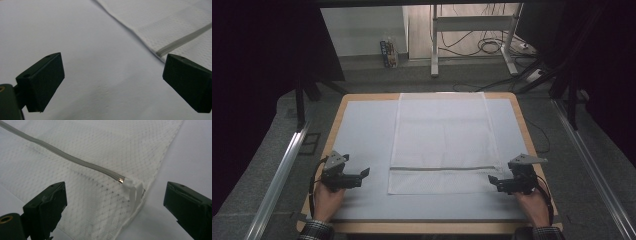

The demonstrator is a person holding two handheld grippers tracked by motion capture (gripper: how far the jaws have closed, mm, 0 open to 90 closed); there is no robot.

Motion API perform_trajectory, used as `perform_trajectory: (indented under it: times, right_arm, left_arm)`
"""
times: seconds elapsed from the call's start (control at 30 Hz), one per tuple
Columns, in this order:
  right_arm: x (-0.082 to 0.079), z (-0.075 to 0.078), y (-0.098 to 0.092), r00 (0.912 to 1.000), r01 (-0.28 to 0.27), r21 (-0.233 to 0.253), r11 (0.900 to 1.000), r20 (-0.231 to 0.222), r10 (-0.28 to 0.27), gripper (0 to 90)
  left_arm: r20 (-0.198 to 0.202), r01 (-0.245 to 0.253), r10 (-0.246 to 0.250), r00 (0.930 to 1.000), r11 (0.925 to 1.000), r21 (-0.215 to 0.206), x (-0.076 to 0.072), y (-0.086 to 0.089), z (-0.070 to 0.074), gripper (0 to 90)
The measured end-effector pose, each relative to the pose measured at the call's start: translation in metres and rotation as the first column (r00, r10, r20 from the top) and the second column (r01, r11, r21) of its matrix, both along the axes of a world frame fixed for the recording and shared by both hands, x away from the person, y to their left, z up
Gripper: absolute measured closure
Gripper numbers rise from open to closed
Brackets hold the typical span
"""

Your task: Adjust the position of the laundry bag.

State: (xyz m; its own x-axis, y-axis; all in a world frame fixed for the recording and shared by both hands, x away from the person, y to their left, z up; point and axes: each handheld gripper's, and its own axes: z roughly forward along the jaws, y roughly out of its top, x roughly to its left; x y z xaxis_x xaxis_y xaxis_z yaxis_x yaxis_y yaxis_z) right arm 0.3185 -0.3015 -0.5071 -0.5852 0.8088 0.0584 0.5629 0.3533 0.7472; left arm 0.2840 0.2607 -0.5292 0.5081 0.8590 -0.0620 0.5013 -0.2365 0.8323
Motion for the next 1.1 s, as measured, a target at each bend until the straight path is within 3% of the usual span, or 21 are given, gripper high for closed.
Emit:
perform_trajectory:
  times: [0.13, 0.23, 0.3, 0.5, 0.83, 0.97, 1.1]
  right_arm:
    - [0.0, 0.003, -0.001, 0.9999, 0.003, 0.032, 0.999, 0.013, -0.003, 4.5]
    - [0.0, 0.004, -0.001, 1.0, 0.009, 0.085, 0.996, -0.003, -0.009, 4.4]
    - [0.001, 0.004, -0.001, 1.0, 0.007, 0.095, 0.995, -0.005, -0.007, 4.2]
    - [0.001, 0.003, 0.0, 0.9999, 0.0, 0.08, 0.997, -0.014, 0.001, 3.2]
    - [0.001, 0.002, 0.001, 0.9998, 0.002, 0.075, 0.997, -0.018, -0.001, 2.8]
    - [0.001, 0.003, 0.002, 0.9998, 0.018, 0.095, 0.995, -0.009, -0.017, 2.8]
    - [0.003, 0.003, 0.003, 0.9997, 0.017, 0.077, 0.997, 0.015, -0.018, 2.9]
  left_arm:
    - [-0.011, 0.031, -0.031, 0.9994, 0.9995, -0.011, 0.001, -0.003, -0.002, 3.5]
    - [-0.014, 0.043, -0.042, 0.999, 0.999, 0.013, 0.002, -0.007, -0.004, 1.9]
    - [-0.023, 0.044, -0.044, 0.9988, 0.9988, 0.021, 0.002, -0.009, -0.004, 1.6]
    - [-0.059, 0.04, -0.038, 0.9975, 0.9986, 0.034, 0.002, -0.011, -0.003, 2.9]
    - [-0.064, 0.03, -0.029, 0.9975, 0.9993, 0.023, 0.002, -0.011, 0.0, 3.1]
    - [-0.062, 0.018, -0.017, 0.9979, 0.9995, 0.026, 0.002, -0.013, 0.0, 1.6]
    - [-0.062, 0.019, -0.017, 0.998, 0.9991, 0.037, 0.003, -0.016, 0.001, 1.0]
